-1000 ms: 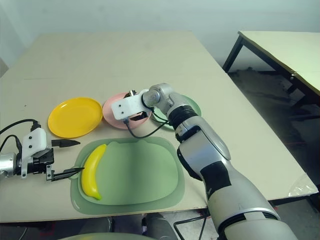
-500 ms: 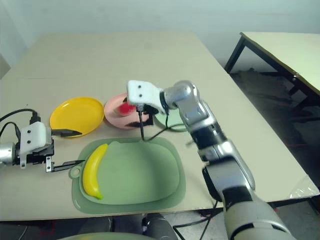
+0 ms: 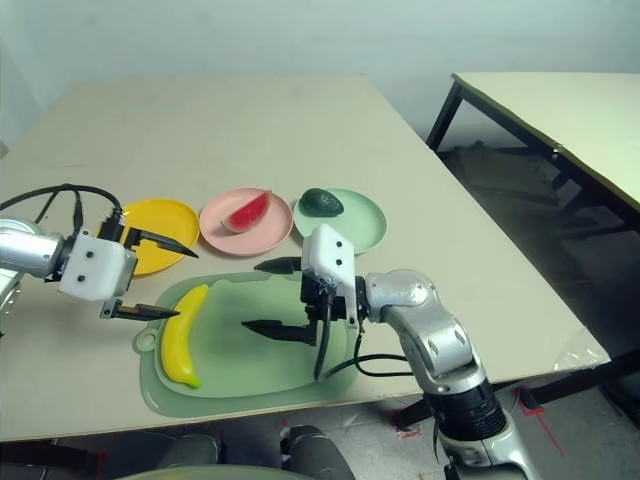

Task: Place the fruits into color-matched plates.

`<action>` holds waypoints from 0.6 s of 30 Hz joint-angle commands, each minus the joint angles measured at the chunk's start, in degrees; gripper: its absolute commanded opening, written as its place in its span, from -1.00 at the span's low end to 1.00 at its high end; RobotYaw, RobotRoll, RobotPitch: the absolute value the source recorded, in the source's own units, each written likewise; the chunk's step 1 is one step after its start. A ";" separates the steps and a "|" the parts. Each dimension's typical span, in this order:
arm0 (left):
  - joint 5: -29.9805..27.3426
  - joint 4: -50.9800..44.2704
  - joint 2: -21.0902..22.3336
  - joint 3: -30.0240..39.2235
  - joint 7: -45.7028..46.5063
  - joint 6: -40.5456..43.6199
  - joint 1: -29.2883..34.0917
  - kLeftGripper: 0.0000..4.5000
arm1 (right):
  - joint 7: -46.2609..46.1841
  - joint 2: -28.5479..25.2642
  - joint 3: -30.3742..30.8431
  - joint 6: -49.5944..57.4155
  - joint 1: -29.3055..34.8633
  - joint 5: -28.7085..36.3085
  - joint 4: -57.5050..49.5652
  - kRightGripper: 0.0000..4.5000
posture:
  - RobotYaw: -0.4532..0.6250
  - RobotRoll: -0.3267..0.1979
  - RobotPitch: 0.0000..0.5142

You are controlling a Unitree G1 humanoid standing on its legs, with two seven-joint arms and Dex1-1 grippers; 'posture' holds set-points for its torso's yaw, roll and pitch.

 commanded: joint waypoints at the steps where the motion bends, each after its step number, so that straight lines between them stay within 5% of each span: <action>1: 1.90 1.76 -1.33 -3.28 -3.44 -3.89 -3.67 1.00 | -1.61 0.75 1.26 -10.16 4.09 -3.13 6.11 0.98 | 0.01 0.25 -0.87; 8: 5.41 7.54 -2.23 -7.87 -8.12 -14.18 -8.43 1.00 | 3.30 0.09 1.19 -21.50 7.62 -0.44 15.74 0.98 | -0.05 0.25 -0.89; 18: 7.61 12.75 -3.82 -13.62 -8.60 -20.57 -11.96 1.00 | 13.63 -5.64 3.32 -20.21 11.55 3.78 16.85 0.98 | -0.09 0.25 -0.88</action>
